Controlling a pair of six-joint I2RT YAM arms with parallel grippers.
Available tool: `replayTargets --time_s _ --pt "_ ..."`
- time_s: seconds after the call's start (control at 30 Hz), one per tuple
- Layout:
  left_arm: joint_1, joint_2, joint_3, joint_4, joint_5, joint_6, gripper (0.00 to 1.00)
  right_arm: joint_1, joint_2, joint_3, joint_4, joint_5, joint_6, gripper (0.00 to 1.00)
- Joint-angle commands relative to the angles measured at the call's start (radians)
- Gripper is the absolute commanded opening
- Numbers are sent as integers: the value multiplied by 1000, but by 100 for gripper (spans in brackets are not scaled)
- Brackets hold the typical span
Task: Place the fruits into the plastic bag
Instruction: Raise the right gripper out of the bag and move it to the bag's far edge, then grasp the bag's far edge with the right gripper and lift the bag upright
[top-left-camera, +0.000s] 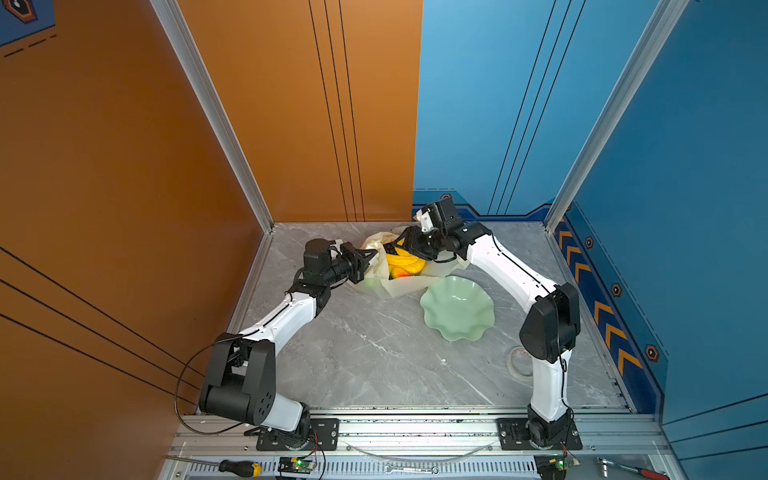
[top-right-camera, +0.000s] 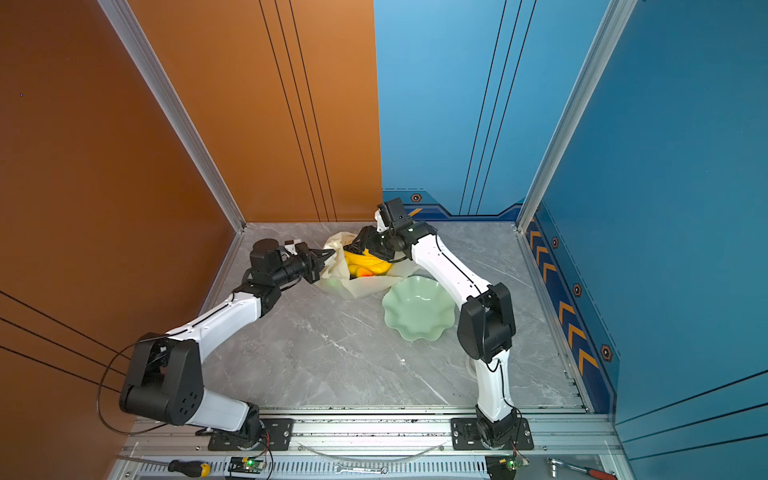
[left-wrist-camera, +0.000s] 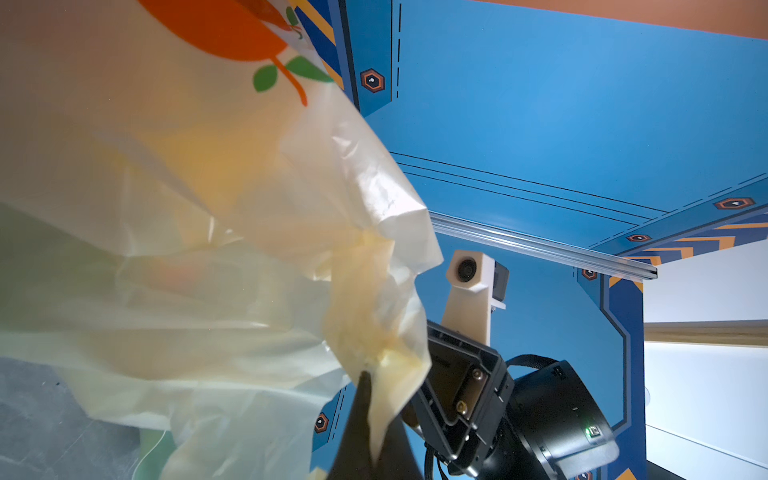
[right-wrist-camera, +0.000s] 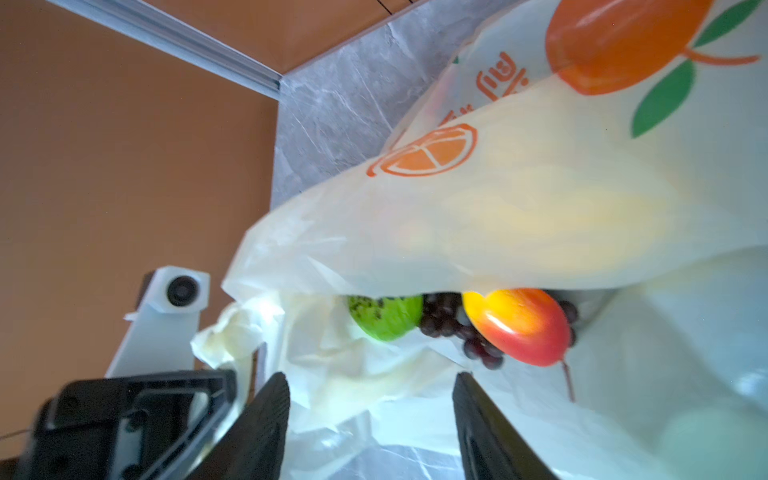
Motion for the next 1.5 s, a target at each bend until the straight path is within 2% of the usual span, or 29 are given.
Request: replayTargets --time_s 0.0,0.2,0.37,0.5,0.6,0.63,0.77,0.93,1.17,1.33,1.47 --pt "-14 -32 -2 -51 -36 28 0 -22 -75 26 -172 62 -241 63" --pt "-19 -54 24 -183 -57 69 0 -55 -160 -8 -259 136 -408 70" --pt "-16 -108 27 -317 -71 135 0 -78 -245 -51 -276 211 -458 74" --pt "-6 -134 30 -331 -38 133 0 -57 -303 -41 -334 300 -483 77" --pt "12 -145 37 -347 1 156 0 -56 -340 -53 -395 375 -446 89" --pt "18 -147 35 -346 15 162 0 -61 -349 -60 -425 385 -431 100" --pt "17 -150 16 -333 50 167 0 -62 -378 -120 -507 450 -437 100" --pt "-10 -168 -11 -325 44 167 0 -72 -382 -193 -519 533 -471 100" --pt "-23 -192 5 -386 6 166 0 -127 -267 -157 -502 534 -521 100" --pt "-44 -190 21 -426 -43 207 0 -178 -182 -137 -404 444 -538 100" --pt "-51 -205 6 -425 -76 200 0 -193 -83 -41 -402 423 -543 100"
